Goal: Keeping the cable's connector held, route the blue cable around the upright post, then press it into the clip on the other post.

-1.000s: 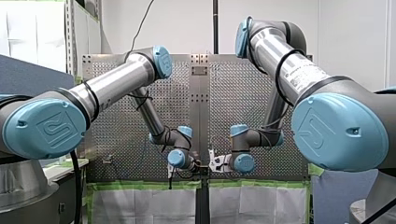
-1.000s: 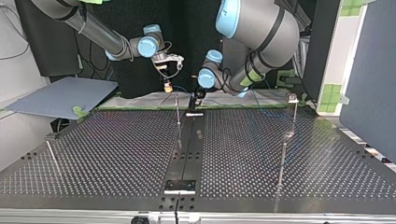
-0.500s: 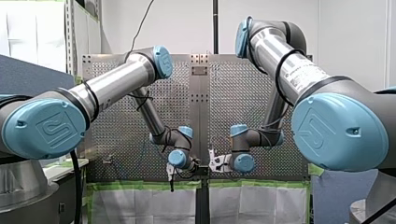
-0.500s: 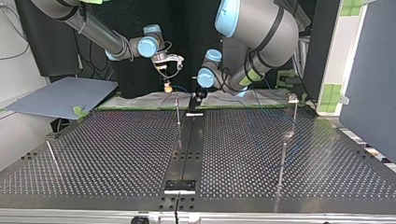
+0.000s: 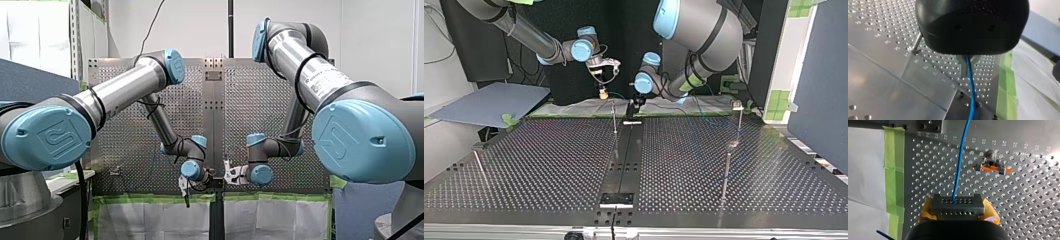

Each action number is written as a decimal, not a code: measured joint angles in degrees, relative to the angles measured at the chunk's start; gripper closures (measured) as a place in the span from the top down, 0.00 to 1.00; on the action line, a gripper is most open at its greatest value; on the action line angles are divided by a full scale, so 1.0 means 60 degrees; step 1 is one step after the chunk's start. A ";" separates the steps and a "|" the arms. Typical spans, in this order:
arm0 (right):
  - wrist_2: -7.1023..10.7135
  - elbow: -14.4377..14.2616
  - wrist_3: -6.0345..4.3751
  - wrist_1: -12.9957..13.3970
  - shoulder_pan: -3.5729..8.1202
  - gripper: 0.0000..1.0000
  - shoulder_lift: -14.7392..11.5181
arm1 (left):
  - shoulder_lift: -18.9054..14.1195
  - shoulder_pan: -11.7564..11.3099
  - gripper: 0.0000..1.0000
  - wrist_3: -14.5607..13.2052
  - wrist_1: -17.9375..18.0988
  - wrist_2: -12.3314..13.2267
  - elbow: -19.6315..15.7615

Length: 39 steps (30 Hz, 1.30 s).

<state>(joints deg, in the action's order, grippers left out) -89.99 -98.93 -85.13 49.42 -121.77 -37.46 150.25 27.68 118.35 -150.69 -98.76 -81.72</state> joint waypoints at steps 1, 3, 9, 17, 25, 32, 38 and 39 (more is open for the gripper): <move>-0.0010 0.0000 0.0002 -0.0001 0.0005 0.00 -0.0001 | 0.0000 0.0017 0.00 0.0078 0.0004 -0.0036 -0.0001; -0.0022 0.0000 0.0005 -0.0001 0.0011 0.00 0.0002 | -0.0005 0.0066 0.00 0.0247 0.0025 -0.0144 -0.0031; -0.0043 0.0000 0.0026 -0.0032 0.0056 0.00 0.0007 | -0.0015 0.0212 0.00 0.0380 0.0332 -0.0543 -0.0330; -0.0082 -0.0122 0.0052 0.0009 0.0130 0.00 0.0024 | -0.0190 0.0580 0.00 -0.0047 0.0709 -0.1109 -0.0681; 0.0003 -0.0283 0.0151 0.0254 0.0281 0.00 0.0061 | -0.0538 0.0878 0.00 -0.0343 0.0850 -0.1587 -0.0775; 0.0451 -0.0292 0.0383 0.0402 0.0510 0.00 0.0255 | -0.0570 0.1013 0.00 -0.0393 0.0863 -0.1648 -0.0778; 0.0915 -0.0293 0.0519 0.0724 0.0729 0.00 0.0493 | -0.0575 0.0991 0.00 -0.0530 0.0927 -0.1651 -0.0779; 0.1007 -0.0293 0.0550 0.0805 0.0766 0.00 0.0520 | -0.0574 0.0990 0.00 -0.0565 0.0944 -0.1653 -0.0778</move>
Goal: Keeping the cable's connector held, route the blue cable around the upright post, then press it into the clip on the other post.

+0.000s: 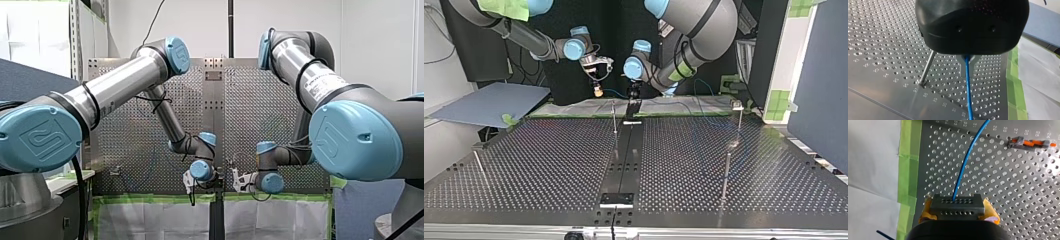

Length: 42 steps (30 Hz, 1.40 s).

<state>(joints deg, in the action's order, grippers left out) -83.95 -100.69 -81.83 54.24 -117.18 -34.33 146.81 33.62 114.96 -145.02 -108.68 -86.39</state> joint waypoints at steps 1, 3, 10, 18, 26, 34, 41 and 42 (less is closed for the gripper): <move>0.0070 0.0000 0.0025 0.0059 0.0024 0.00 0.0014 | -0.0003 -0.0001 0.00 -0.0053 0.0020 -0.0005 0.0000; 0.0234 0.0001 0.0060 0.0172 0.0083 0.00 0.0033 | -0.0012 -0.0001 0.00 -0.0126 0.0039 -0.0017 0.0001; 0.0762 0.0000 0.0026 0.0320 0.0413 0.00 0.0049 | -0.0288 0.0075 0.00 -0.0517 -0.0075 -0.0377 -0.0001; 0.1382 0.0002 -0.0230 0.0364 0.0876 0.00 0.0046 | -0.0663 0.0268 0.00 -0.1012 -0.0459 -0.0966 -0.0005; 0.2111 0.0002 -0.0288 0.0292 0.1288 0.00 -0.0044 | -0.0688 0.0568 0.00 -0.1175 -0.0563 -0.1690 -0.0004; 0.2754 -0.0001 -0.0315 -0.0008 0.1870 0.00 -0.0239 | -0.0688 0.0750 0.00 -0.1478 -0.0631 -0.2047 -0.0004; 0.3311 0.0000 -0.0466 -0.0035 0.2071 0.00 -0.0257 | -0.0683 0.0738 0.00 -0.1836 -0.0576 -0.1754 -0.0003; 0.3405 0.0001 -0.0480 -0.0034 0.2085 0.00 -0.0257 | -0.0680 0.0725 0.00 -0.1839 -0.0556 -0.1684 -0.0003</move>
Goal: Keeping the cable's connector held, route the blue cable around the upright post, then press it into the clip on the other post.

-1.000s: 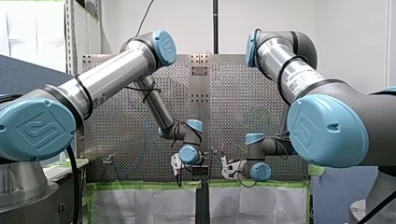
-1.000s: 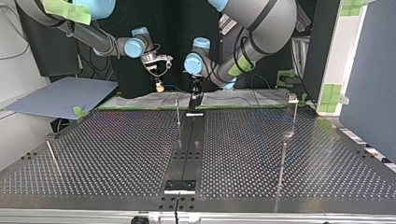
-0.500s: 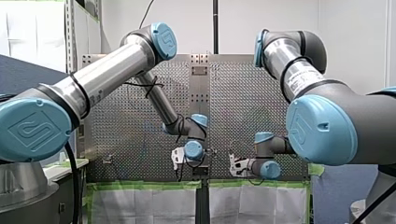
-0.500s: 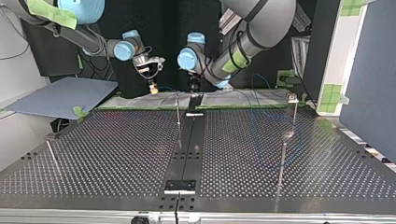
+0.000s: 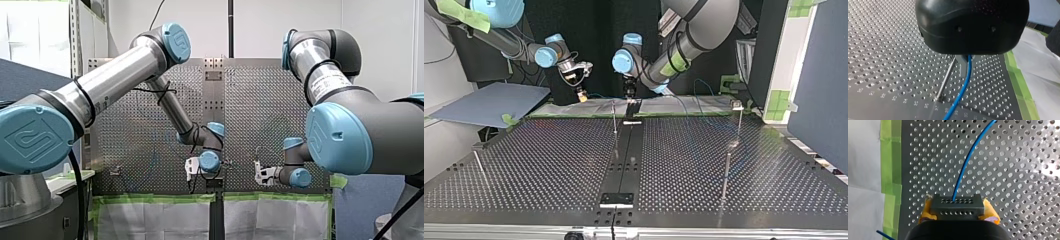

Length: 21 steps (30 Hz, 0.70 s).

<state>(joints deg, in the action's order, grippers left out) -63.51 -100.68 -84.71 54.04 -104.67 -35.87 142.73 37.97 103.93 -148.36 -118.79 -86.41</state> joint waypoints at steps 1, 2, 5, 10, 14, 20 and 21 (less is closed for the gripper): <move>0.0069 0.0000 -0.0009 0.0003 0.0007 0.00 0.0001 | 0.0002 -0.0014 0.00 -0.0003 0.0037 0.0096 0.0001; 0.0136 0.0000 -0.0021 0.0006 0.0011 0.00 0.0002 | 0.0008 -0.0023 0.00 -0.0004 0.0072 0.0167 0.0002; 0.0339 0.0000 -0.0088 0.0032 0.0016 0.00 0.0003 | 0.0064 -0.0063 0.00 0.0020 0.0219 0.0387 0.0002; 0.0386 0.0001 -0.0179 0.0090 0.0019 0.00 0.0007 | 0.0371 -0.0194 0.00 0.0271 0.0353 0.0781 0.0004; 0.0254 0.0051 -0.0172 0.0079 -0.0013 0.00 0.0006 | 0.0636 -0.0318 0.00 0.0385 0.0512 0.1103 0.0004; -0.0094 0.0150 -0.0140 0.0031 -0.0061 0.00 0.0006 | 0.0732 -0.0458 0.00 0.0401 0.0566 0.1592 0.0005; -0.0128 0.0166 -0.0141 0.0026 -0.0056 0.00 0.0006 | 0.0734 -0.0473 0.00 0.0401 0.0567 0.1674 0.0006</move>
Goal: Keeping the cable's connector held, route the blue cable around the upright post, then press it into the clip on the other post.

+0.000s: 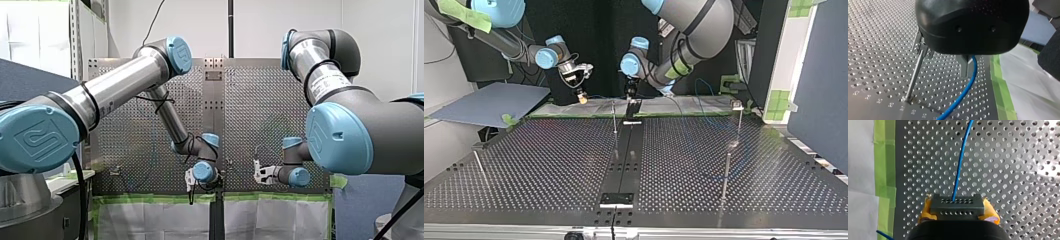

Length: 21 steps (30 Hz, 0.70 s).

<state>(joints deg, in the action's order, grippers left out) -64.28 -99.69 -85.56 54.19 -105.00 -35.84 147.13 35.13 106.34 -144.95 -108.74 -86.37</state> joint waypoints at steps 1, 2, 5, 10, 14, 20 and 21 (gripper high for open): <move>-0.0018 0.0012 -0.0002 -0.0001 0.0004 0.00 0.0000 | 0.0001 -0.0011 0.00 0.0000 0.0001 0.0080 0.0000; -0.0030 0.0024 -0.0004 -0.0003 0.0003 0.00 0.0001 | 0.0001 -0.0025 0.00 0.0001 0.0001 0.0177 0.0000; -0.0047 0.0075 -0.0005 -0.0023 -0.0010 0.00 -0.0006 | 0.0002 -0.0058 0.00 0.0001 0.0006 0.0407 0.0010; -0.0024 0.0179 -0.0043 -0.0065 -0.0032 0.00 -0.0011 | -0.0006 -0.0086 0.00 -0.0077 0.0031 0.0739 0.0009; -0.0023 0.0219 -0.0052 -0.0108 -0.0038 0.00 -0.0012 | -0.0010 -0.0106 0.00 -0.0147 0.0044 0.0817 0.0012; -0.0032 0.0250 -0.0078 -0.0120 -0.0041 0.00 -0.0012 | -0.0053 -0.0163 0.00 -0.0419 0.0059 0.0829 0.0012; -0.0037 0.0255 -0.0084 -0.0123 -0.0040 0.00 -0.0012 | -0.0082 -0.0171 0.00 -0.0474 0.0059 0.0827 0.0012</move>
<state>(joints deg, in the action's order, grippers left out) -64.50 -98.16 -86.06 53.46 -105.24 -35.91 146.64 34.10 103.50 -144.60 -103.78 -86.30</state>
